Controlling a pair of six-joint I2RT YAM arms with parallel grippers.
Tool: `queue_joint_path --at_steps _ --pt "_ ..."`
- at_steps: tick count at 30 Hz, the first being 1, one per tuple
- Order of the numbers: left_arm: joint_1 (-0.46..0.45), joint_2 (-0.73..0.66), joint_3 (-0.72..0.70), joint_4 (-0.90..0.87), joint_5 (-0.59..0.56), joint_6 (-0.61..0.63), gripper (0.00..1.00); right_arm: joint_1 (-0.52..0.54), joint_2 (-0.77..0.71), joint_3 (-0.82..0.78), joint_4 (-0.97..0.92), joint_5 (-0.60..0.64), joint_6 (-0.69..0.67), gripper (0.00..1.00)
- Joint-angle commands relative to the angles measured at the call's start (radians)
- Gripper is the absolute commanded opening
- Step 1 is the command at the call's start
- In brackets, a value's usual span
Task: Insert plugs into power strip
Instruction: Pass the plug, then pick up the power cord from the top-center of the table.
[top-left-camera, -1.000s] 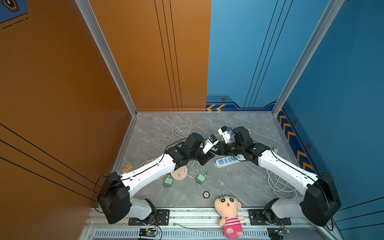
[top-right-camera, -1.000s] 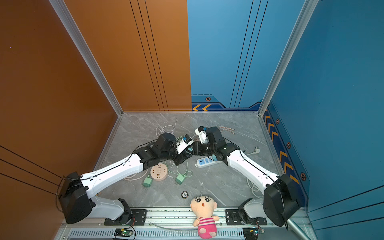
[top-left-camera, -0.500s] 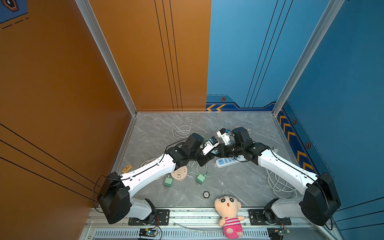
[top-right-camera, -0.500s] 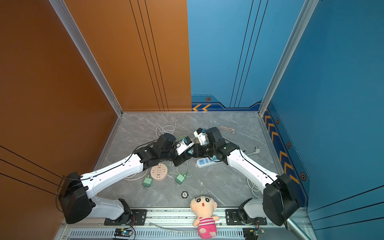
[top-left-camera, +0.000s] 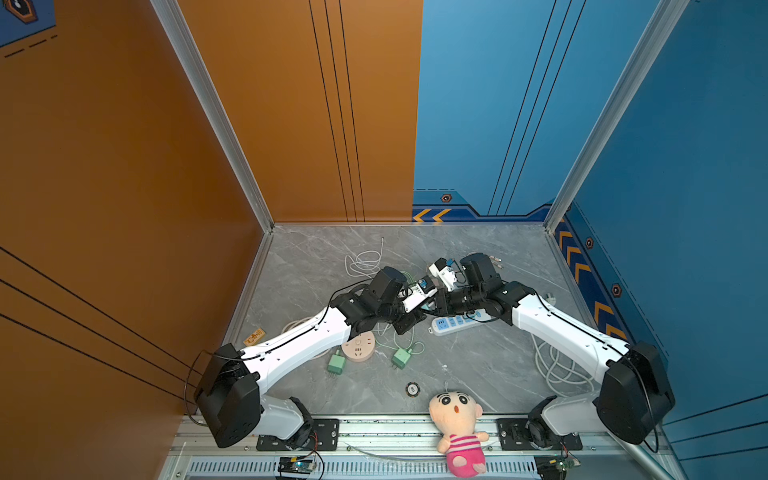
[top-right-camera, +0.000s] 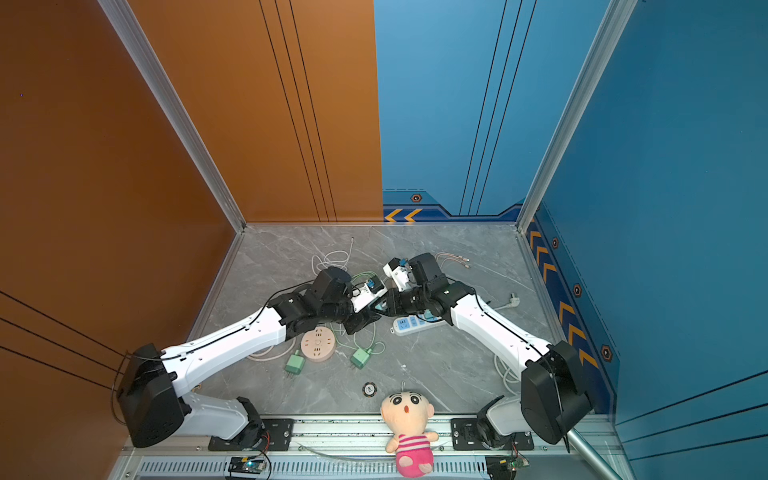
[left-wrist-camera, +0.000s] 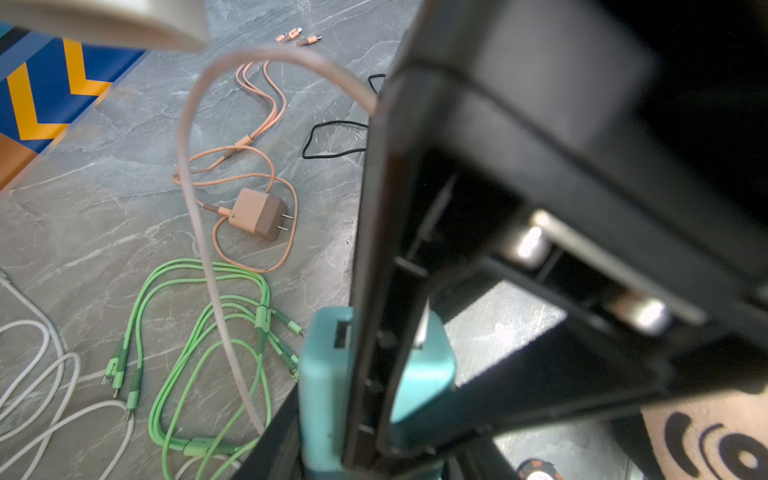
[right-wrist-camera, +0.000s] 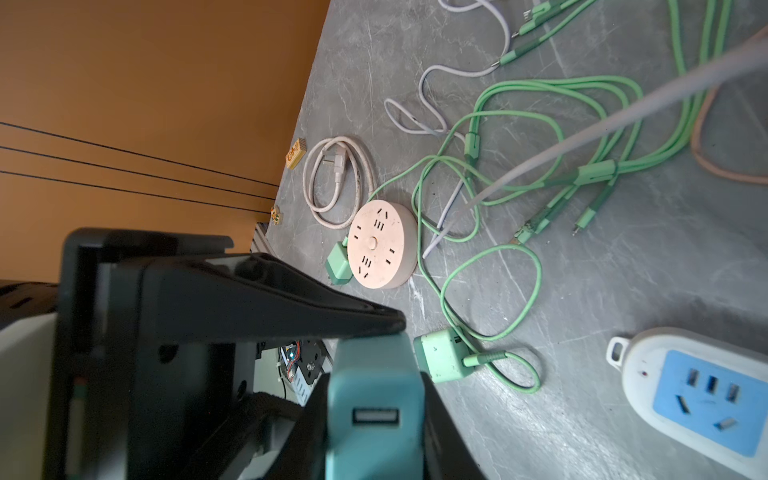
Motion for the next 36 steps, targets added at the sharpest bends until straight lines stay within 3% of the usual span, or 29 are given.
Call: queue_joint_path --at_steps 1,7,13,15,17,22,25,30,33,36 --pt "-0.007 -0.019 0.019 0.034 0.024 0.019 0.28 0.004 0.022 0.011 -0.048 0.005 -0.039 0.20" --pt "-0.009 -0.012 0.015 0.071 0.001 0.008 0.31 0.003 0.015 -0.002 -0.052 0.014 -0.051 0.04" --pt "-0.007 -0.029 -0.007 0.110 -0.040 -0.010 0.59 -0.026 -0.010 -0.018 -0.055 0.084 -0.049 0.00" --pt "-0.003 -0.045 -0.020 0.119 -0.044 -0.019 0.76 -0.040 -0.028 -0.024 -0.056 0.121 -0.052 0.00" --pt "0.006 -0.064 -0.028 0.124 -0.038 -0.035 0.81 -0.055 -0.040 -0.024 -0.064 0.140 -0.060 0.00" --pt "0.050 -0.137 -0.110 0.193 -0.008 -0.091 0.85 -0.091 -0.060 0.014 -0.137 0.161 -0.114 0.00" --pt "0.071 -0.158 -0.125 0.167 -0.078 -0.112 0.85 -0.112 -0.085 0.039 -0.162 0.166 -0.130 0.00" --pt "0.105 -0.106 -0.107 0.051 -0.180 -0.189 0.81 -0.142 -0.117 0.085 -0.213 0.169 -0.155 0.00" --pt "0.103 -0.059 -0.110 0.047 -0.153 -0.214 0.74 -0.154 -0.139 0.101 -0.228 0.168 -0.159 0.00" --pt "0.083 -0.001 -0.092 0.059 -0.150 -0.223 0.73 -0.156 -0.158 0.124 -0.254 0.171 -0.166 0.00"
